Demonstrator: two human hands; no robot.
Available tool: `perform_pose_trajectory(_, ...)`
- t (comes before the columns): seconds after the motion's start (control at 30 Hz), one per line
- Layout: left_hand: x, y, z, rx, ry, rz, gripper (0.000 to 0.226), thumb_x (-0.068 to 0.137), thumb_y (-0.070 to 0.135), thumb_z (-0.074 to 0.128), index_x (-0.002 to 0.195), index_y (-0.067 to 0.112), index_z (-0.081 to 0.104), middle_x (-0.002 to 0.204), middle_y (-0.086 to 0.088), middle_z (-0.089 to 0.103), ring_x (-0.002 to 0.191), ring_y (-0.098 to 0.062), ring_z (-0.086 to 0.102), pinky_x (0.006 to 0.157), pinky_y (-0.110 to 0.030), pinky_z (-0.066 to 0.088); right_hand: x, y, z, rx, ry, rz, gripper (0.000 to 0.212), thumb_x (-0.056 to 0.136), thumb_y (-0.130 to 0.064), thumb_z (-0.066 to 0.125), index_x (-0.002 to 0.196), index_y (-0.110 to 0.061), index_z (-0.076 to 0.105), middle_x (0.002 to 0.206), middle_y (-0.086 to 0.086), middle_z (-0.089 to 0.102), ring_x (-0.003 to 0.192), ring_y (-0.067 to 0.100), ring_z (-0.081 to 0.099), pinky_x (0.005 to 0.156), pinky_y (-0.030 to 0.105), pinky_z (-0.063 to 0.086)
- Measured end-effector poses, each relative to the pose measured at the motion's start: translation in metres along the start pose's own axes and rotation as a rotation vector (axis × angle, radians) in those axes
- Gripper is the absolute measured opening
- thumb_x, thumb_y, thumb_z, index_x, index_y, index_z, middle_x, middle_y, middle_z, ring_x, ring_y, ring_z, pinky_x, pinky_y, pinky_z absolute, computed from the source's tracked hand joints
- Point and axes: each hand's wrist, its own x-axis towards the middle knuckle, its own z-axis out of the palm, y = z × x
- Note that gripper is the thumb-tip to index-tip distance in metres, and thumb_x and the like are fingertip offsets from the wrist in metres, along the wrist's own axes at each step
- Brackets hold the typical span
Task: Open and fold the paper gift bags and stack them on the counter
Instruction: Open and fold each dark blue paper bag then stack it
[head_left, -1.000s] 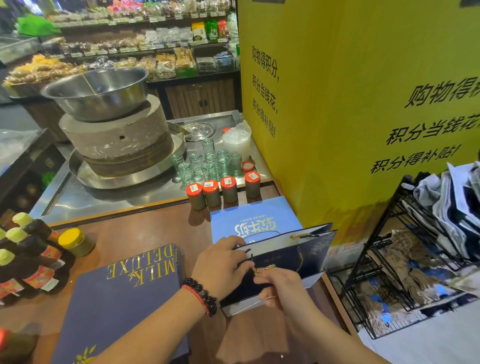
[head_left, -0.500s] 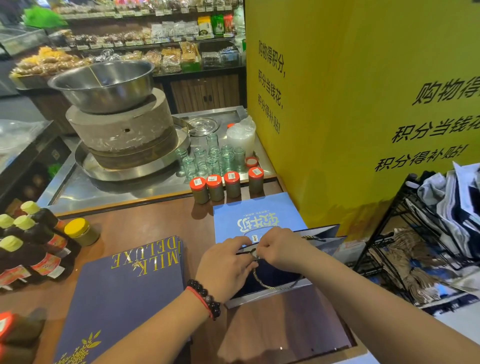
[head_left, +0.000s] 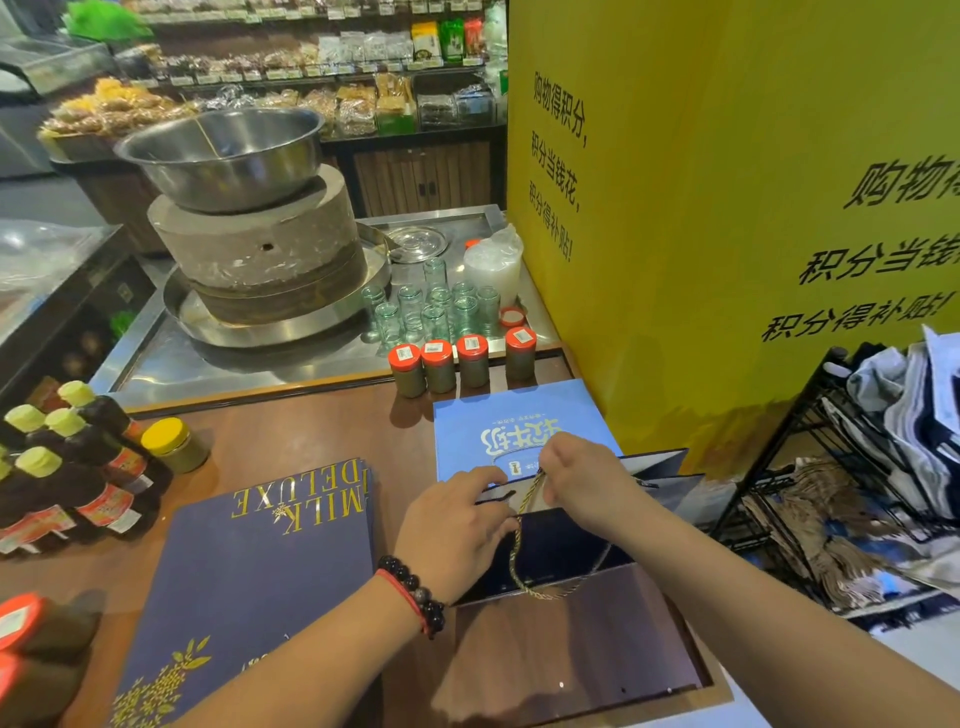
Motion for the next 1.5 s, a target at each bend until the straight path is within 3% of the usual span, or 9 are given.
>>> perform_pose_trajectory(0.27, 0.004, 0.000, -0.004, -0.038, -0.028, -0.039, 0.032, 0.087, 0.039, 0.046, 0.078, 0.026, 0.074, 0.115, 0.006, 0.062, 0.084, -0.015, 0.065, 0.060, -0.031, 0.054, -0.053, 0.012, 0.017, 0.184, 0.477, -0.209, 0.008, 0.089, -0.022, 0.056, 0.093, -0.025, 0.062, 0.074, -0.008, 0.064, 0.073, 0.013, 0.054, 0.065, 0.033, 0.040)
perform_pose_trajectory(0.47, 0.006, 0.000, -0.006, -0.075, -0.027, 0.005, 0.025, 0.083, 0.030, 0.049, 0.075, 0.020, 0.072, 0.114, 0.003, 0.062, 0.083, -0.015, 0.064, 0.058, -0.029, 0.052, -0.056, 0.031, 0.072, 0.193, -0.041, -0.034, 0.022, 0.084, -0.042, 0.062, 0.104, -0.033, 0.064, 0.100, -0.012, 0.068, 0.094, 0.002, 0.060, 0.085, 0.030, 0.050)
perform_pose_trajectory(0.53, 0.006, 0.000, -0.004, -0.070, -0.028, 0.012, 0.024, 0.082, 0.029, 0.050, 0.073, 0.019, 0.070, 0.114, 0.004, 0.061, 0.081, -0.015, 0.064, 0.056, -0.029, 0.051, -0.050, 0.026, 0.075, 0.348, -0.028, -0.029, 0.005, 0.087, -0.030, 0.064, 0.087, -0.026, 0.066, 0.085, -0.007, 0.069, 0.080, 0.002, 0.059, 0.080, 0.035, 0.050)
perform_pose_trajectory(0.63, 0.006, -0.003, -0.001, -0.062, -0.017, 0.001, 0.026, 0.085, 0.031, 0.050, 0.073, 0.019, 0.070, 0.114, 0.004, 0.061, 0.081, -0.015, 0.063, 0.055, -0.030, 0.052, -0.050, 0.020, 0.076, 0.329, -0.021, -0.099, 0.027, 0.092, -0.022, 0.056, 0.065, -0.021, 0.050, 0.060, -0.007, 0.051, 0.061, 0.006, 0.041, 0.061, 0.035, 0.039)
perform_pose_trajectory(0.77, 0.010, -0.009, -0.001, -0.061, 0.013, -0.021, 0.019, 0.083, 0.029, 0.058, 0.074, 0.022, 0.074, 0.110, 0.004, 0.063, 0.079, -0.013, 0.064, 0.053, -0.028, 0.052, -0.068, 0.022, 0.079, -0.154, -0.174, -0.374, 0.026, 0.098, -0.032, 0.042, 0.072, -0.028, 0.043, 0.074, -0.009, 0.044, 0.068, 0.009, 0.047, 0.058, 0.022, 0.033)
perform_pose_trajectory(1.0, 0.010, -0.008, -0.001, -0.060, 0.034, -0.019, 0.024, 0.085, 0.032, 0.053, 0.080, 0.021, 0.074, 0.103, 0.005, 0.064, 0.072, -0.013, 0.062, 0.050, -0.026, 0.049, -0.071, 0.029, 0.063, -0.424, -0.101, -0.491, 0.031, 0.099, -0.040, 0.034, 0.090, -0.022, 0.057, 0.088, -0.003, 0.057, 0.077, 0.019, 0.058, 0.068, 0.037, 0.051)
perform_pose_trajectory(1.23, 0.009, -0.007, -0.003, -0.090, 0.016, 0.013, 0.014, 0.085, 0.027, 0.060, 0.089, 0.022, 0.072, 0.104, 0.006, 0.063, 0.072, -0.014, 0.062, 0.051, -0.026, 0.048, -0.018, 0.015, -0.019, -0.431, 0.424, -0.398, 0.039, 0.087, -0.042, 0.031, 0.080, -0.022, 0.063, 0.074, -0.001, 0.065, 0.071, 0.024, 0.058, 0.058, 0.033, 0.040)
perform_pose_trajectory(1.37, 0.009, -0.003, -0.005, -0.093, 0.017, -0.011, 0.018, 0.073, 0.016, 0.080, 0.088, 0.019, 0.073, 0.102, 0.003, 0.065, 0.069, -0.015, 0.064, 0.049, -0.027, 0.051, 0.021, 0.016, -0.058, -0.687, 0.015, 0.004, 0.044, 0.099, -0.041, 0.033, 0.138, -0.026, 0.044, 0.125, 0.007, 0.062, 0.107, 0.027, 0.058, 0.084, 0.036, 0.041)
perform_pose_trajectory(1.5, 0.011, 0.000, -0.004, -0.085, 0.035, -0.044, 0.020, 0.069, 0.012, 0.082, 0.085, 0.019, 0.072, 0.099, 0.003, 0.065, 0.066, -0.017, 0.063, 0.045, -0.027, 0.050, 0.031, 0.021, -0.055, -0.341, -0.168, 0.086, 0.028, 0.094, -0.032, 0.047, 0.120, -0.028, 0.057, 0.115, -0.003, 0.060, 0.095, 0.016, 0.057, 0.079, 0.029, 0.049)
